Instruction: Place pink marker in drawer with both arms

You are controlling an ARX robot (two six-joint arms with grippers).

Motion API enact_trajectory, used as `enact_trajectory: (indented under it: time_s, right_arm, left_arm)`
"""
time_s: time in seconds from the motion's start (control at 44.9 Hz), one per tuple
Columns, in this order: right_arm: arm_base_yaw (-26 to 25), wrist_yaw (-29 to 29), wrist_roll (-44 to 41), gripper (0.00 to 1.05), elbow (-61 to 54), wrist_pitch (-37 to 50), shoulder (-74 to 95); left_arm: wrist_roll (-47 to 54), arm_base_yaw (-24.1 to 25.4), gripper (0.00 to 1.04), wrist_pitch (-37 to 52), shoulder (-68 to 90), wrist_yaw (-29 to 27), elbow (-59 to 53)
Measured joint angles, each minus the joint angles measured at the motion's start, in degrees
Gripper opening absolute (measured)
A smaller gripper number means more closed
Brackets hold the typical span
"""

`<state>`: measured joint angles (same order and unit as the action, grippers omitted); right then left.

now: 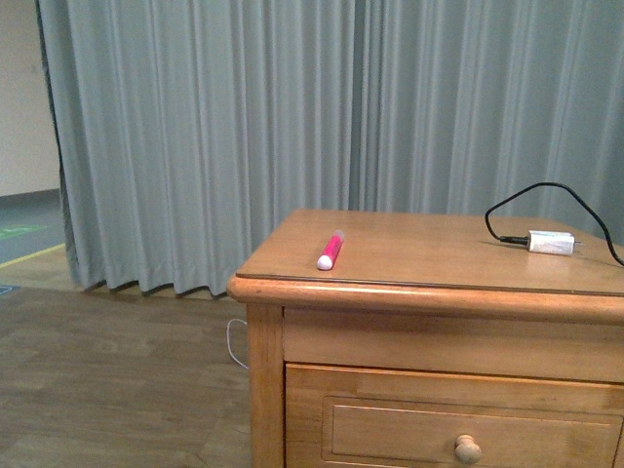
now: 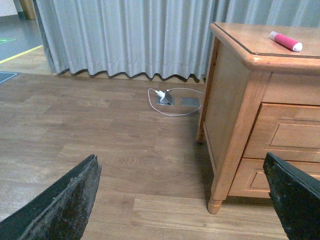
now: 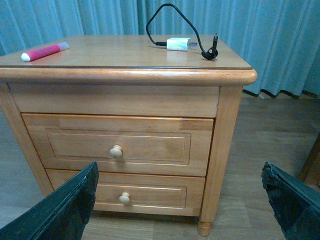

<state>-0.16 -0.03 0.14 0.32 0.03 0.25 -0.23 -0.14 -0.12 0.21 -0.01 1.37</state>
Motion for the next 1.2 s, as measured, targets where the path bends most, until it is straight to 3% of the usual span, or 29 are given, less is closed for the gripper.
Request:
enact_trajectory:
  time_s: [1.201]
  right_arm:
    - [0.0,0.0,0.0,0.96,0.0,0.0,0.0]
  left_arm:
    - [0.0,0.0,0.99,0.0,0.0,0.0,0.0]
